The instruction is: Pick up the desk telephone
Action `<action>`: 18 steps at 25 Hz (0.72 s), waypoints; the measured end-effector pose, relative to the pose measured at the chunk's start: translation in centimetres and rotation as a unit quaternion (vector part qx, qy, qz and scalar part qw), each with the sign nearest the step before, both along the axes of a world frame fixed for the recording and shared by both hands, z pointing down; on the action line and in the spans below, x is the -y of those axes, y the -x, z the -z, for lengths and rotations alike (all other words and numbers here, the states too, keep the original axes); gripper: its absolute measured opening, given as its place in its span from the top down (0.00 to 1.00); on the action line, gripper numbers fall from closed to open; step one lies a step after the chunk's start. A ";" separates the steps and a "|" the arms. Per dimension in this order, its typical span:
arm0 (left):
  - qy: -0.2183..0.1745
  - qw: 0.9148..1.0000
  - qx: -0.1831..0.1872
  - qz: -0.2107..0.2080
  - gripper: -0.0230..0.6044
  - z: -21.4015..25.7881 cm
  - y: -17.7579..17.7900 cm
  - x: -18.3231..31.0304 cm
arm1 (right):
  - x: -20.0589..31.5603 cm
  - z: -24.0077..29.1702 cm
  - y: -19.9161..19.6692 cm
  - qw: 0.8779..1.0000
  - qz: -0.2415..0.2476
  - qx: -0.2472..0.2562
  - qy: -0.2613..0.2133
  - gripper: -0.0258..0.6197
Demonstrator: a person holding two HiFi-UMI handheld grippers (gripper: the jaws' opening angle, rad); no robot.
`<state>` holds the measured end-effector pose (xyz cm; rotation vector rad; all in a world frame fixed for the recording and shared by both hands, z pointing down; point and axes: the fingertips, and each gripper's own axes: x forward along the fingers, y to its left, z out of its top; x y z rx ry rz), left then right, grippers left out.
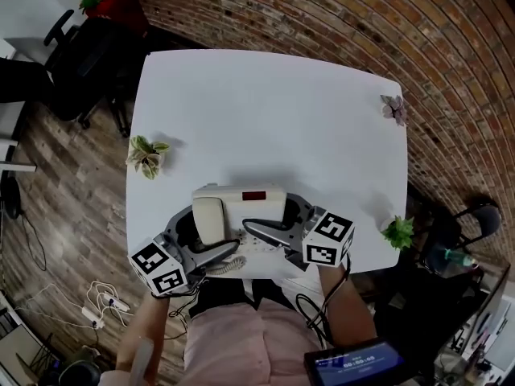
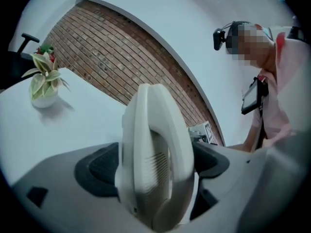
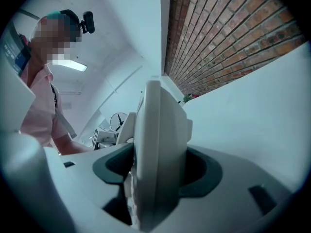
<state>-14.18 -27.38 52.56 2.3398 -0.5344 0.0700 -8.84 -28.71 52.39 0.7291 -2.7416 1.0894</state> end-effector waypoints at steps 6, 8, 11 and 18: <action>0.006 1.000 0.003 0.001 0.26 -0.2 -0.2 0.1 | -0.2 -0.2 0.0 1.000 -0.008 -0.007 0.016 0.52; 0.000 1.000 0.013 -0.002 0.26 0.1 -0.2 -0.2 | -0.5 0.0 0.0 1.000 -0.004 -0.014 0.018 0.52; 0.000 1.000 0.021 -0.008 0.27 0.2 -0.5 -0.7 | -0.9 0.4 -0.1 0.999 -0.002 -0.025 0.021 0.52; -0.004 1.000 0.022 -0.012 0.27 2.9 -1.7 -1.9 | -2.2 3.0 -1.4 1.000 -0.011 -0.017 0.017 0.53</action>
